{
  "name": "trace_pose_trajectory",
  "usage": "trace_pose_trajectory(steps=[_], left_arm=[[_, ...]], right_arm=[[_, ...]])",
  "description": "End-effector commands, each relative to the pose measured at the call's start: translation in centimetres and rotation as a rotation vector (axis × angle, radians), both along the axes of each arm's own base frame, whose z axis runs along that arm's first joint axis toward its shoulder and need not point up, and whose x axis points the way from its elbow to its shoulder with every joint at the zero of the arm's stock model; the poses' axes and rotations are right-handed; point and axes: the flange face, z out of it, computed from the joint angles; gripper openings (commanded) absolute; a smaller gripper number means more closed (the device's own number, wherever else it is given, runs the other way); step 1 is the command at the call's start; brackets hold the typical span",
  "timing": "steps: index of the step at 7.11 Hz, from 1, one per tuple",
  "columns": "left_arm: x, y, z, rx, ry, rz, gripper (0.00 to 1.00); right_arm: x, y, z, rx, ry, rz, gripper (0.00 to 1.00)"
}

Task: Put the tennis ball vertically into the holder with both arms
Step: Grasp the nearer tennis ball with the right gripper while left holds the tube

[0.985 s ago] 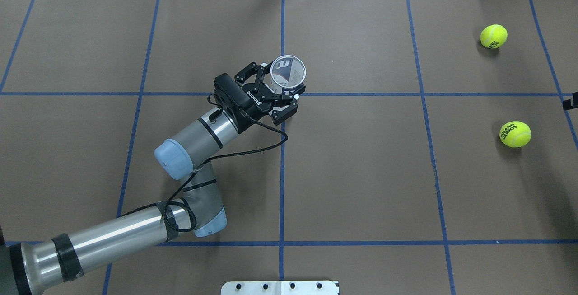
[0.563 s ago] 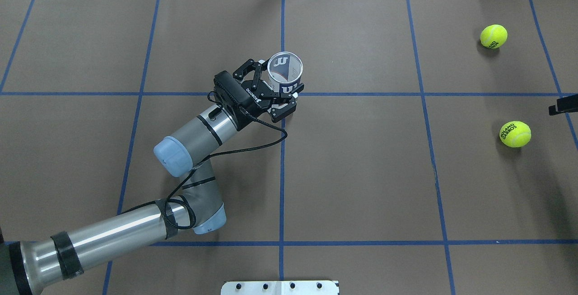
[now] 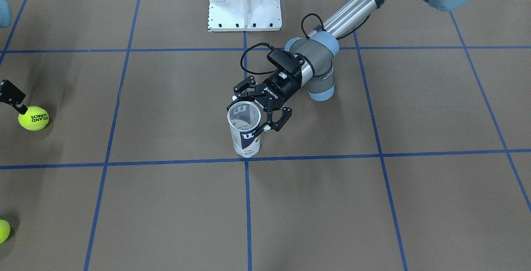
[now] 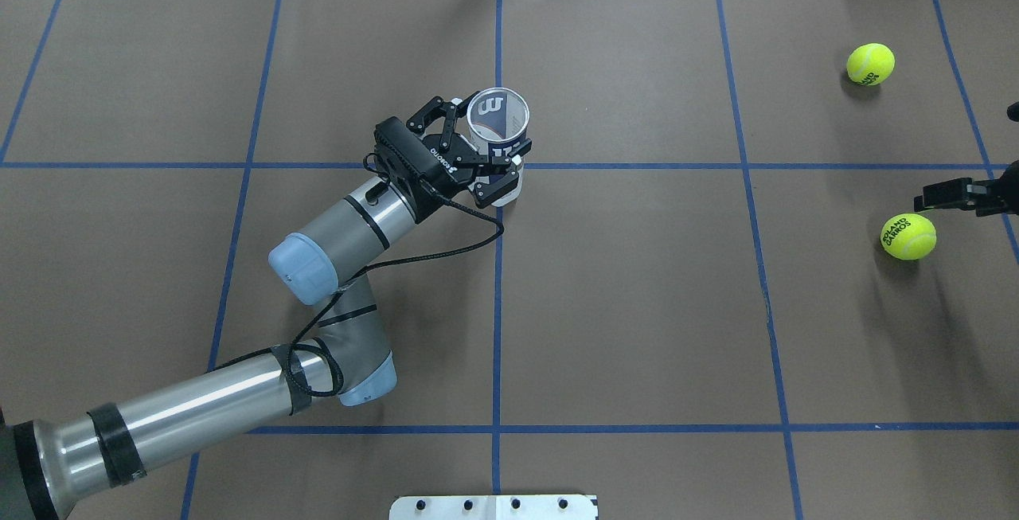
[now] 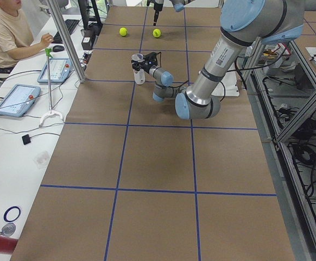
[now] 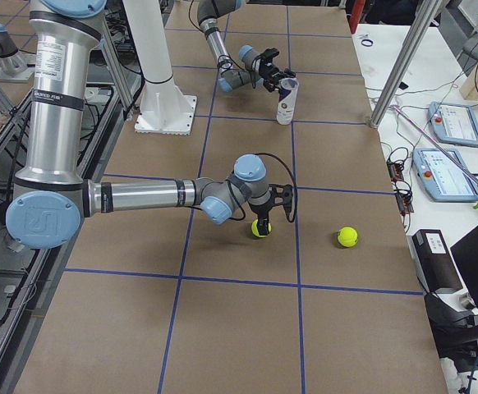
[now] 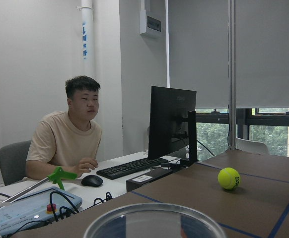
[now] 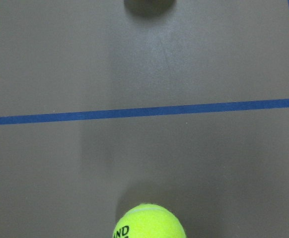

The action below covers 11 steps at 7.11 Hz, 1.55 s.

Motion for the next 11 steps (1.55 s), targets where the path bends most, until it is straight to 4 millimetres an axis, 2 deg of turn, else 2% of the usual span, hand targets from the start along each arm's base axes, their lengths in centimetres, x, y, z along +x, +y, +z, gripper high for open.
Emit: trace_pose_trajectory(steps=[1, 6, 7, 8, 9, 11], left_arm=[[0.0, -0.1, 0.0, -0.003, -0.005, -0.002, 0.99], [0.0, -0.1, 0.2, -0.005, -0.009, -0.002, 0.99], [0.1, 0.0, 0.2, -0.005, -0.009, 0.000, 0.99], [0.1, 0.0, 0.2, -0.005, -0.009, 0.000, 0.99], [0.0, -0.1, 0.2, -0.005, -0.009, -0.002, 0.99], [0.1, 0.0, 0.3, -0.005, -0.010, 0.000, 0.99]], right_arm=[[-2.5, 0.5, 1.7, 0.008, 0.060, -0.009, 0.99], [-5.6, 1.9, 3.0, 0.035, 0.132, -0.042, 0.99], [-5.8, 2.0, 3.1, 0.042, 0.144, -0.039, 0.62], [-5.8, 2.0, 3.1, 0.046, 0.147, -0.045, 0.12], [-6.0, 1.8, 2.4, 0.057, 0.138, -0.046, 0.02], [-7.7, -0.2, -1.5, 0.108, 0.080, -0.037, 0.00]])
